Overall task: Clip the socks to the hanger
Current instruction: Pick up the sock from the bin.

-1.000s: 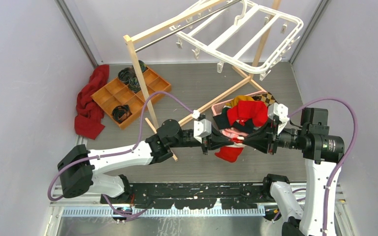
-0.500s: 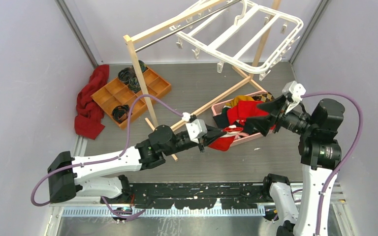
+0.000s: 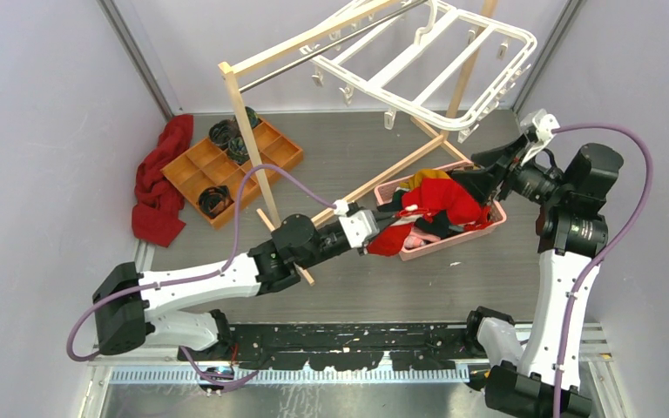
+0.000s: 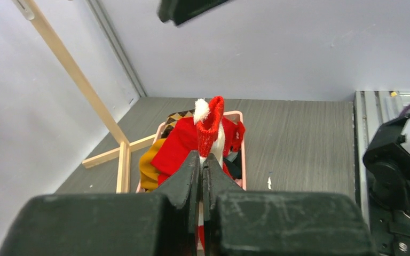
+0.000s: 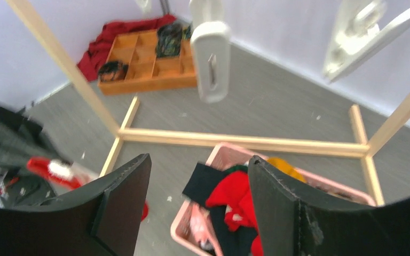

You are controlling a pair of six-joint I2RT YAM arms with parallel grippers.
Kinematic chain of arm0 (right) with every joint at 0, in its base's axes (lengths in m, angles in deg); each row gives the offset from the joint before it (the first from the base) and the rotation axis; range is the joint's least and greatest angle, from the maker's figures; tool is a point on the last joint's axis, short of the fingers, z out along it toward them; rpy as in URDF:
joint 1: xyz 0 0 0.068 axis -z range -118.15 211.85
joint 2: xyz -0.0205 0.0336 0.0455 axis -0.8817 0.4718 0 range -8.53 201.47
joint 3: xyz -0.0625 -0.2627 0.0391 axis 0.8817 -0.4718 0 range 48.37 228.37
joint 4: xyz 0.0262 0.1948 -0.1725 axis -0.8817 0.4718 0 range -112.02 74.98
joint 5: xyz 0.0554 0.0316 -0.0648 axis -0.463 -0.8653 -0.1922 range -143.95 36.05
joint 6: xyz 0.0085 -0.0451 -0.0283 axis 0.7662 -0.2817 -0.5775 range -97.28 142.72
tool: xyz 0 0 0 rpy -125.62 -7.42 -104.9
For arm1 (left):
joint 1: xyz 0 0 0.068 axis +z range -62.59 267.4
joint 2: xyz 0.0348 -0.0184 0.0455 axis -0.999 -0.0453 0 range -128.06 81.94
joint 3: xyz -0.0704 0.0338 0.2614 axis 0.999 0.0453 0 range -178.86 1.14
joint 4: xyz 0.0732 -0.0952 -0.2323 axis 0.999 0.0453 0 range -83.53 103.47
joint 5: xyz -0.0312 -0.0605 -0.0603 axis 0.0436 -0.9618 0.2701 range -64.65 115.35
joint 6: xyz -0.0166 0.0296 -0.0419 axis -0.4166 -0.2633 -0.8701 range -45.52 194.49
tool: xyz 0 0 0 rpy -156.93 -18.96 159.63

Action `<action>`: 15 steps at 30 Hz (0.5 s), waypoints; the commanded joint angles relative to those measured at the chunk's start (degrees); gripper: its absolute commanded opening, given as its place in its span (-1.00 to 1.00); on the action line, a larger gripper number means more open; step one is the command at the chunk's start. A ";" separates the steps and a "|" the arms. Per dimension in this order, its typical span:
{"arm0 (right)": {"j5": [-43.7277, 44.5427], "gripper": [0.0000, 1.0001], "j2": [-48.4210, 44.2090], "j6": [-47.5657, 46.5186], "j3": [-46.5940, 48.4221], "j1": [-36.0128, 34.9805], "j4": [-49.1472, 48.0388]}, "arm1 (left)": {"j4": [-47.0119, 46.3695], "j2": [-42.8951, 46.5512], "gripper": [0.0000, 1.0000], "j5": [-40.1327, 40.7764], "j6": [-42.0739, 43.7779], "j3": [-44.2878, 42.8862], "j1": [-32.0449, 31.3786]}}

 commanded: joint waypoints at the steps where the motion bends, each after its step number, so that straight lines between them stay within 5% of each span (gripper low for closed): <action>1: -5.78 0.49 -1.99 -14.75 3.00 0.11 18.92 | -5.33 -2.17 -0.99 -0.33 -2.00 -4.48 1.90; 6: -10.16 0.62 -4.24 -45.39 1.92 0.08 44.23 | -5.99 -3.01 -0.99 -1.47 -5.60 -4.92 2.41; 15: -15.96 0.76 -6.54 -47.46 -6.72 0.08 35.64 | -7.58 -3.41 -0.99 -4.80 -8.03 -5.62 1.95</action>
